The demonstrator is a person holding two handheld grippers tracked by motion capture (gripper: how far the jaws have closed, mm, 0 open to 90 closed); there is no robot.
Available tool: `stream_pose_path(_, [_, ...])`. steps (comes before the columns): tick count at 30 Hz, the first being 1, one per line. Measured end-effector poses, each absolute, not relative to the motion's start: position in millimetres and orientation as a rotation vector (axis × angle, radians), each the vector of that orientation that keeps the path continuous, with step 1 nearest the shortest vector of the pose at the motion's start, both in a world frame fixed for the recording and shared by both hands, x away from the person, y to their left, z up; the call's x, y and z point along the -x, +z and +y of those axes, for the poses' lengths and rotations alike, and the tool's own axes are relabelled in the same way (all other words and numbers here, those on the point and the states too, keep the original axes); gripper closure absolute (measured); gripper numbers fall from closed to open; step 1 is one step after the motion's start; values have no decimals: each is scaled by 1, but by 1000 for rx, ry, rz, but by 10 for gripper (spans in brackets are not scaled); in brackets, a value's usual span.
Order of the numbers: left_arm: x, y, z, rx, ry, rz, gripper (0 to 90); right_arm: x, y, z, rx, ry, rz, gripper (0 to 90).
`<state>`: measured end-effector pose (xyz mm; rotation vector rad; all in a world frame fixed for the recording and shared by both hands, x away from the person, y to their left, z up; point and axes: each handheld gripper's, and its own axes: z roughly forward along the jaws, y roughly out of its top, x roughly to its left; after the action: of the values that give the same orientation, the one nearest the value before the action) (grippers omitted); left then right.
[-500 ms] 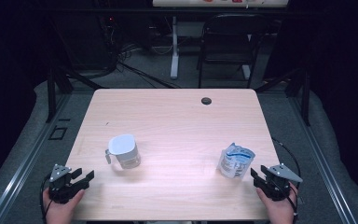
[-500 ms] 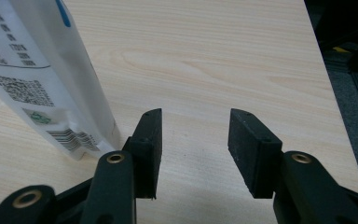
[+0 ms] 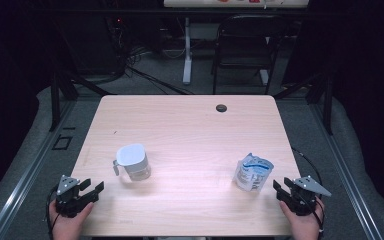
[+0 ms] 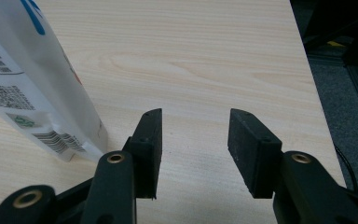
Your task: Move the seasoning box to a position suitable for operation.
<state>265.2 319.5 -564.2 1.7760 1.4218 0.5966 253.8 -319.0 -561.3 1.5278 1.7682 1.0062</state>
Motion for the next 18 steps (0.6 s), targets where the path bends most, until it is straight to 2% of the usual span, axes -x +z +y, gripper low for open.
stream_pose_path(7, [-266, -561, 312, -1790, 572, 1385, 524, -252, -560, -315, -1515, 1004, 1775, 553])
stream_pose_path(13, [-275, -550, 295, -1816, 577, 1351, 529, -251, -559, -315, -1515, 1014, 1775, 553])
stream_pose_path(18, [-297, -544, 275, -1825, 590, 1348, 561, -250, -557, -316, -1520, 1037, 1757, 553])
